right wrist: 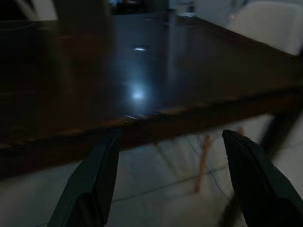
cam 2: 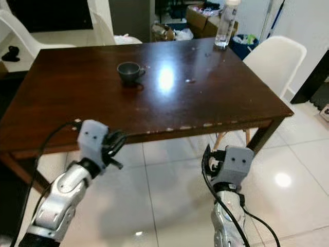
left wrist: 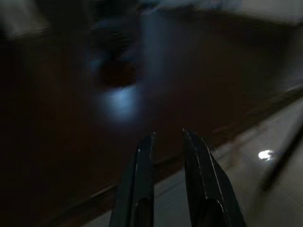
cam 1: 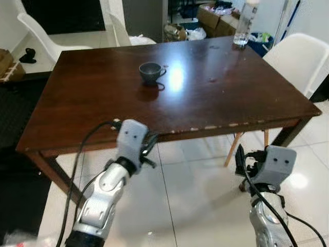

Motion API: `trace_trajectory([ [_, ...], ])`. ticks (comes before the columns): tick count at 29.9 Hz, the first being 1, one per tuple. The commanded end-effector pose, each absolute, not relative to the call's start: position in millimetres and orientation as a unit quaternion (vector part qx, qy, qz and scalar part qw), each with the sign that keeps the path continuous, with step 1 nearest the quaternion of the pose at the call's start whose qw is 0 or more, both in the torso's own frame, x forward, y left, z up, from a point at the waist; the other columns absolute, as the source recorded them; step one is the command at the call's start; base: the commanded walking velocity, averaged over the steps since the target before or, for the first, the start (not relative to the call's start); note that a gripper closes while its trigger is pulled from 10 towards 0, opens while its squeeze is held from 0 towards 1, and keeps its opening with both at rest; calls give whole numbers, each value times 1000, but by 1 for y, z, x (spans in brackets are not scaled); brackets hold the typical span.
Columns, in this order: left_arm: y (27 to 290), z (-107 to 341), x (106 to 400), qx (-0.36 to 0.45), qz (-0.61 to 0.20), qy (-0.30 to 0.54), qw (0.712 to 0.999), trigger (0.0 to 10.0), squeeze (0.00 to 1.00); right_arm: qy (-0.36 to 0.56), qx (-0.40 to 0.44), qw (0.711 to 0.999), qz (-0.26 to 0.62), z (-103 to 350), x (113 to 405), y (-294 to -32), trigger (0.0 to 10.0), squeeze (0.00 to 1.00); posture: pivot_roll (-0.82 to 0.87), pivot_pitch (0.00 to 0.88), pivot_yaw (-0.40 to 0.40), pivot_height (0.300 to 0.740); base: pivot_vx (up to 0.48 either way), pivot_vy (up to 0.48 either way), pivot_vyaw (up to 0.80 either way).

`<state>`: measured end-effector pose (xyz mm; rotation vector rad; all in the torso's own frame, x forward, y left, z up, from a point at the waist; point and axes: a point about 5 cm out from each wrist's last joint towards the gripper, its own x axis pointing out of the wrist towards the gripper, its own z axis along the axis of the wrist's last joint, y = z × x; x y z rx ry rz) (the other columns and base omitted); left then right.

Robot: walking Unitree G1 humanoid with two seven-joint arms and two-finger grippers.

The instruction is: Setting the table

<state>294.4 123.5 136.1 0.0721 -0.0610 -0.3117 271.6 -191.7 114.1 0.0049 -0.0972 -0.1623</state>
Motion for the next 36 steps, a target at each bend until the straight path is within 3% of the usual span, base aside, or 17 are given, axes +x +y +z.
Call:
trace_trajectory([
  [1,148,128,291,39,-102,-10,994,10000,102,-47,2,998,-45,113,279,-177,10000,0,-51,27,54,740,465,0,0],
  [10,180,129,273,48,-38,-11,998,10000,98,-56,11,998,27,125,303,-146,10000,0,25,47,-17,740,466,0,0],
  [15,172,129,270,40,-38,-14,998,10000,102,-58,8,997,41,126,305,-143,10000,0,11,48,-24,740,466,0,0],
  [26,155,133,278,36,-73,-17,997,10000,102,-61,4,998,6,123,298,-164,10000,0,-21,45,12,740,465,0,0],
  [36,157,131,275,40,-70,-13,997,10000,90,-92,15,990,108,146,302,-144,10000,0,-11,57,5,740,464,0,0],
])
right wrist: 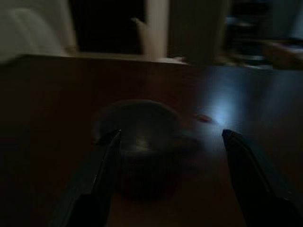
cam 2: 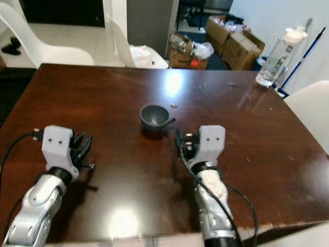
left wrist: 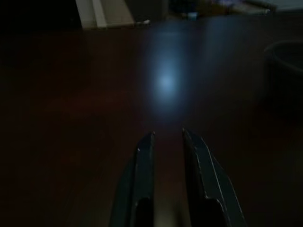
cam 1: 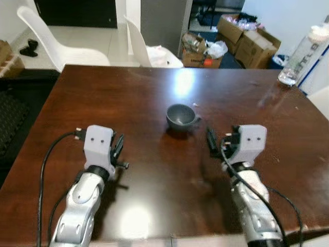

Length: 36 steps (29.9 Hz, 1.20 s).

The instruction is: Setting the table

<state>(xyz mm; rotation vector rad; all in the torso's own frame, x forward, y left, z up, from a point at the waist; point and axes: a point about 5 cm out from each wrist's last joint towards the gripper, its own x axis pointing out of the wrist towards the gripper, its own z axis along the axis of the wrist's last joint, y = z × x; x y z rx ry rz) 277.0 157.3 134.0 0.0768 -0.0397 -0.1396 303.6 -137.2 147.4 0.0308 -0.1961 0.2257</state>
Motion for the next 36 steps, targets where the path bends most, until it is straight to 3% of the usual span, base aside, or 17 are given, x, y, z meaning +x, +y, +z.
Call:
trace_trajectory([
  [1,158,130,273,41,-68,-11,997,10000,78,-94,16,989,115,148,304,-142,10000,0,-7,57,2,740,401,0,0],
  [7,163,130,269,42,-59,-6,997,10000,0,-94,18,985,142,151,309,-138,10000,0,21,58,-13,740,178,0,0],
  [14,176,135,263,40,-42,-12,998,10000,0,-95,17,982,163,159,318,-138,10000,0,38,64,-25,740,0,0,0],
  [36,179,141,273,58,-69,-9,996,10000,0,-4,-54,984,171,142,283,-202,10000,0,-14,67,31,740,0,0,0],
])
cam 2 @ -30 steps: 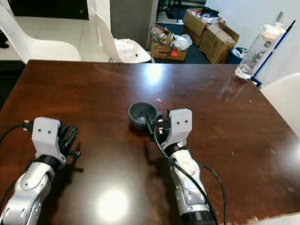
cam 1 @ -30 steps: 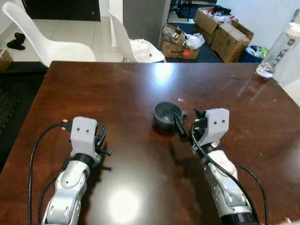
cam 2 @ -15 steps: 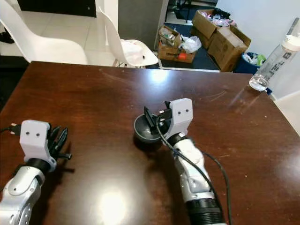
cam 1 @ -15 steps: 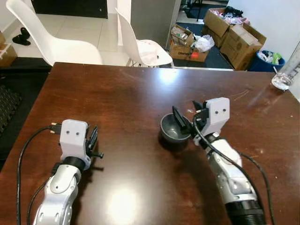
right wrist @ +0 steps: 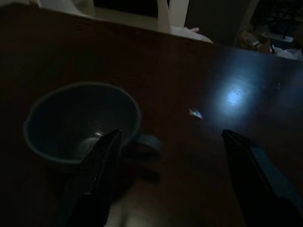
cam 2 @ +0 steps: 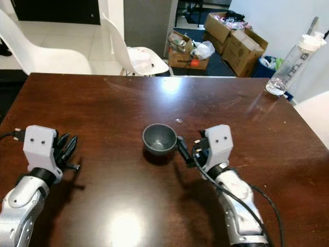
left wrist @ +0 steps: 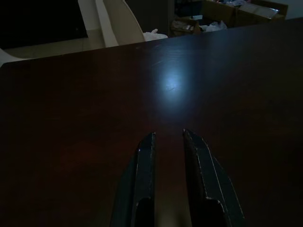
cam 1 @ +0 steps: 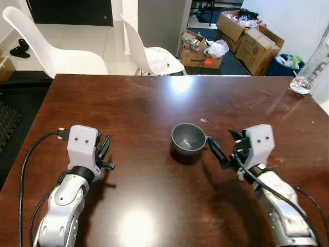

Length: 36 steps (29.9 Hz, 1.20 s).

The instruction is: Setting the table

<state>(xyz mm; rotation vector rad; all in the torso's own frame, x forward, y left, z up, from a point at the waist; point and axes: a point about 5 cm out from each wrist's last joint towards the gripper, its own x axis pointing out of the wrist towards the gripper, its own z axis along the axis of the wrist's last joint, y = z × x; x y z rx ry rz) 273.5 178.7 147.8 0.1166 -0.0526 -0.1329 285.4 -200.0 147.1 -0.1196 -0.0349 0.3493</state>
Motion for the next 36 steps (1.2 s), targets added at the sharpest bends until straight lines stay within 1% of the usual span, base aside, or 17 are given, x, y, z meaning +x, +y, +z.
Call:
trace_trajectory([
  [1,179,142,275,59,-74,-9,995,10000,0,16,-67,980,188,138,280,-211,10000,0,-17,66,41,740,0,0,0],
  [4,179,143,276,61,-77,-9,995,10000,0,30,-78,975,205,136,278,-218,10000,0,-19,67,47,740,0,0,0],
  [11,180,144,277,64,-81,-8,995,10000,0,49,-104,962,247,137,277,-221,10000,0,-13,66,60,740,0,0,0],
  [13,181,145,277,65,-81,-8,995,10000,0,60,-125,957,253,140,279,-230,10000,0,-10,67,62,740,0,0,0],
  [16,181,145,276,66,-82,-8,994,10000,0,90,-166,953,235,137,280,-253,10000,0,-5,65,67,740,0,0,0],
  [19,180,144,276,66,-83,-7,994,10000,0,101,-175,951,234,134,280,-259,10000,0,-3,65,72,740,0,0,0],
  [23,179,145,276,67,-88,-6,994,10000,0,90,-149,948,268,138,284,-255,10000,0,4,60,77,740,0,0,0],
  [26,180,146,277,69,-90,-7,994,10000,0,25,-88,962,258,162,299,-250,10000,0,10,56,81,740,0,0,0],
  [27,180,147,277,69,-90,-8,993,10000,0,5,-72,964,258,170,303,-247,10000,0,10,56,81,740,0,0,0],
  [28,180,147,277,69,-90,-8,993,10000,0,5,-72,964,258,170,303,-247,10000,0,10,56,81,740,0,0,0],
  [31,178,147,277,70,-92,-8,993,10000,0,-50,-33,963,262,191,313,-232,10000,0,13,55,82,740,0,0,0],
  [32,177,147,277,69,-93,-9,993,10000,0,-67,-5,964,257,197,318,-227,10000,0,17,54,83,740,0,0,0],
  [34,176,147,278,68,-95,-9,993,10000,0,-79,28,965,250,201,326,-223,10000,0,17,54,85,740,0,0,0],
  [35,175,147,278,68,-96,-9,993,10000,0,-74,37,968,237,198,332,-222,10000,0,17,55,86,740,0,0,0],
  [36,175,147,278,68,-96,-9,993,10000,0,-74,37,968,237,198,332,-222,10000,0,17,55,86,740,0,0,0],
])
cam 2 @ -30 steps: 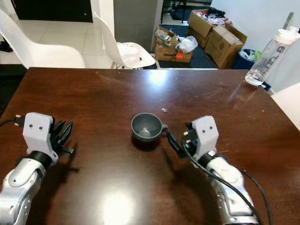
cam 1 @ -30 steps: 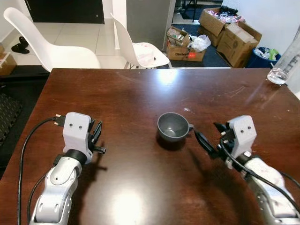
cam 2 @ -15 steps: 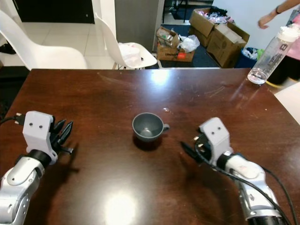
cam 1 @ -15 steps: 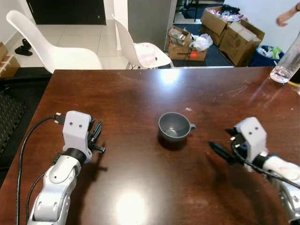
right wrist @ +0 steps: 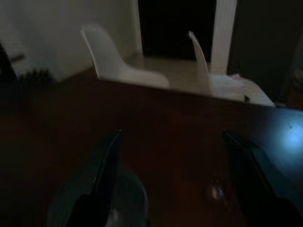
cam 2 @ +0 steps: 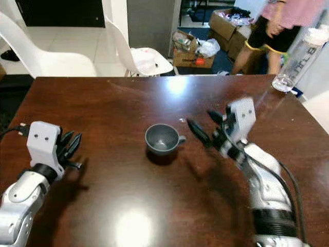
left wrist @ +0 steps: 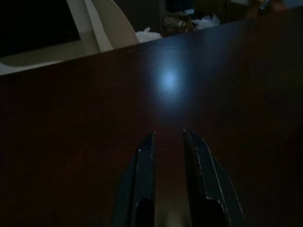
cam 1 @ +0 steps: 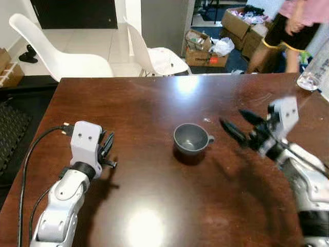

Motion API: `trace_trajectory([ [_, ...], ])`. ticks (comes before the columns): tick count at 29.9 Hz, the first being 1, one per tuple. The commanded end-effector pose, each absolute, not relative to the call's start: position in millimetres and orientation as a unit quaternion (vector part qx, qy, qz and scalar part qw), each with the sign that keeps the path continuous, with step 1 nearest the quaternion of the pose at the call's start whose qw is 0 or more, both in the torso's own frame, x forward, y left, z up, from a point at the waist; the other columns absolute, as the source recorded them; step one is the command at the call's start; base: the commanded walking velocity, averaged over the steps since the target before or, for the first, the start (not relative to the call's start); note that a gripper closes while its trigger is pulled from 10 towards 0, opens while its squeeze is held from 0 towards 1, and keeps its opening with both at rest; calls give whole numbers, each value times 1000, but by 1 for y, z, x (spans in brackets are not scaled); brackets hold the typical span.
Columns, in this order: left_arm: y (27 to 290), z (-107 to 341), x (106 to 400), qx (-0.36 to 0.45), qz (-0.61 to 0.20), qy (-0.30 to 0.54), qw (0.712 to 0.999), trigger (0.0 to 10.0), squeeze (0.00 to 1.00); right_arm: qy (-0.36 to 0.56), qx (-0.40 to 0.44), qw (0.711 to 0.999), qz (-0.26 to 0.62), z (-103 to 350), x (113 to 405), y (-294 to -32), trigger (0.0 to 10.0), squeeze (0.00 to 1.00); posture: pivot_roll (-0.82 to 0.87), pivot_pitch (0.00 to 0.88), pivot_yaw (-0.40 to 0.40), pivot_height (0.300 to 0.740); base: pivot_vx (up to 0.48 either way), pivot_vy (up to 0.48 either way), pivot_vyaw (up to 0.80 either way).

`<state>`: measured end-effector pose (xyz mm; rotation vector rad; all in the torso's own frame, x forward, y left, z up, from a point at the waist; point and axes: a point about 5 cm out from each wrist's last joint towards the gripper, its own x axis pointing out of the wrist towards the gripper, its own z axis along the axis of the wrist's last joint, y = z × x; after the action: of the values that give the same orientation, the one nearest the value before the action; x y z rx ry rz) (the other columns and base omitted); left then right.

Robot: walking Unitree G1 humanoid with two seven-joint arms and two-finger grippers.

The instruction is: Setting the table

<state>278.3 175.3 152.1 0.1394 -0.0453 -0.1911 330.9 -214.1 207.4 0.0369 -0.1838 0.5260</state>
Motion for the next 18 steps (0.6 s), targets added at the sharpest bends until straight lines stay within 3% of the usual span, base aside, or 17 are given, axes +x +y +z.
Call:
trace_trajectory([
  [1,174,147,278,68,-98,-9,993,10000,0,-54,39,973,220,191,342,-217,10000,0,24,57,88,740,0,0,0],
  [10,172,150,279,67,-99,-12,993,10000,0,23,19,966,255,180,369,-191,10000,0,34,67,76,740,0,0,0],
  [18,170,147,275,62,-95,-11,993,10000,0,62,-11,950,307,178,373,-177,10000,0,31,76,54,740,0,0,0],
])
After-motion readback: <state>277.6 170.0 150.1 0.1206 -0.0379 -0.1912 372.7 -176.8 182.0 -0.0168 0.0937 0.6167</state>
